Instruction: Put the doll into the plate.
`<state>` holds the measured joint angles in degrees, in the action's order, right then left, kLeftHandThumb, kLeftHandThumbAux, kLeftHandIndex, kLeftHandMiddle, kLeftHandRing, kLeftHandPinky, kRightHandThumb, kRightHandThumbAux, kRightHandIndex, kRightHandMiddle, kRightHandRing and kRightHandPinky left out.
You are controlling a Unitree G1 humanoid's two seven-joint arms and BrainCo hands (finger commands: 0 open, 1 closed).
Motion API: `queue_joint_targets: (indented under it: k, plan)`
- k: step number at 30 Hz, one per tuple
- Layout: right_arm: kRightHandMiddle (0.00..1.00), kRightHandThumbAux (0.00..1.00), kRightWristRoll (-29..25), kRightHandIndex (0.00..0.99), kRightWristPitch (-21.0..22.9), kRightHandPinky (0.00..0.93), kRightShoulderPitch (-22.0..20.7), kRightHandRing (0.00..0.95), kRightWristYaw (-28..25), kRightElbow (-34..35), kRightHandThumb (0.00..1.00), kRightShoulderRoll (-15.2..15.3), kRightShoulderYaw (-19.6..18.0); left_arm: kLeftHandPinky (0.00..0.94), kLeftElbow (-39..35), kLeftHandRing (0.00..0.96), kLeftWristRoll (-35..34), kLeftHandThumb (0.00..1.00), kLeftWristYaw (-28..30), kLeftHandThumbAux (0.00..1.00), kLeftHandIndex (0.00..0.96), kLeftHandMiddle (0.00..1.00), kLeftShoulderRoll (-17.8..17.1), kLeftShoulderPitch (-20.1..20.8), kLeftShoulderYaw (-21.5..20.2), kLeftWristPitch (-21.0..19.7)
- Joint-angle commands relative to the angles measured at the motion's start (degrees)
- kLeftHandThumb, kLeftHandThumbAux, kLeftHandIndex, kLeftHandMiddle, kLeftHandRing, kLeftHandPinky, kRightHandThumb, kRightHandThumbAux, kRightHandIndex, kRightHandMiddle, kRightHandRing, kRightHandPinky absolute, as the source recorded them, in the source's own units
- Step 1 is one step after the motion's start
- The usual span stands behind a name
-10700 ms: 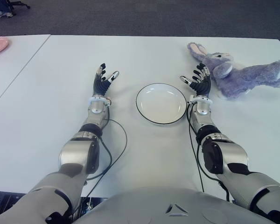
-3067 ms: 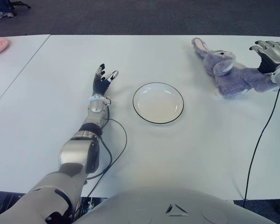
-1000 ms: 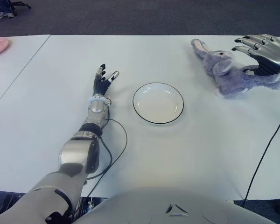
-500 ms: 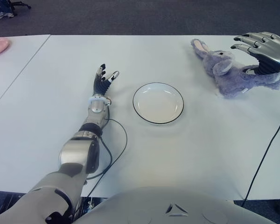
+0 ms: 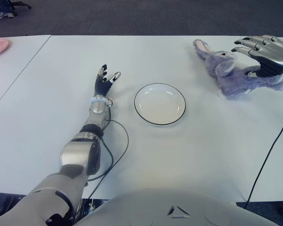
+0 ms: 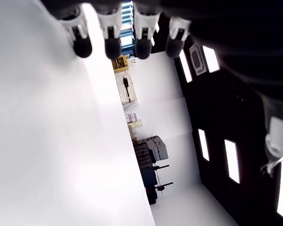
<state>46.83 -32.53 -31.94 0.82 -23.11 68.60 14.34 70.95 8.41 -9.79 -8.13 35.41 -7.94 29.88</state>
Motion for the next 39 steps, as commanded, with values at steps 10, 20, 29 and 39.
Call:
queue_joint_targets:
  k: [10,20,29,39]
  plan:
    - [0.025,0.766,0.64,0.093,1.59,0.164,6.64,0.065,-0.86,-5.65,0.334,-3.91,1.22,0.029,6.93,0.040,0.16,0.000,1.14,0.495,0.023,0.054,3.23,-10.49,0.18,-6.23]
    - [0.022,0.763,-1.12,0.100,1.81,0.210,8.98,0.083,-2.44,-8.37,0.339,-4.54,0.99,0.034,6.95,0.039,0.40,0.000,1.26,0.500,0.019,0.049,2.75,-10.73,0.33,-6.23]
    - [0.018,0.762,-1.80,0.104,3.18,0.200,10.49,0.084,-1.11,-12.78,0.337,-6.42,1.77,0.043,6.98,0.048,0.09,0.000,1.81,0.514,0.022,0.054,2.50,-10.67,0.03,-6.39]
    - [0.020,0.767,-3.10,0.120,3.70,0.204,10.69,0.083,-0.34,-15.47,0.337,-7.86,2.28,0.040,6.91,0.052,-0.44,0.000,2.51,0.521,0.023,0.060,2.43,-10.72,-0.58,-5.91]
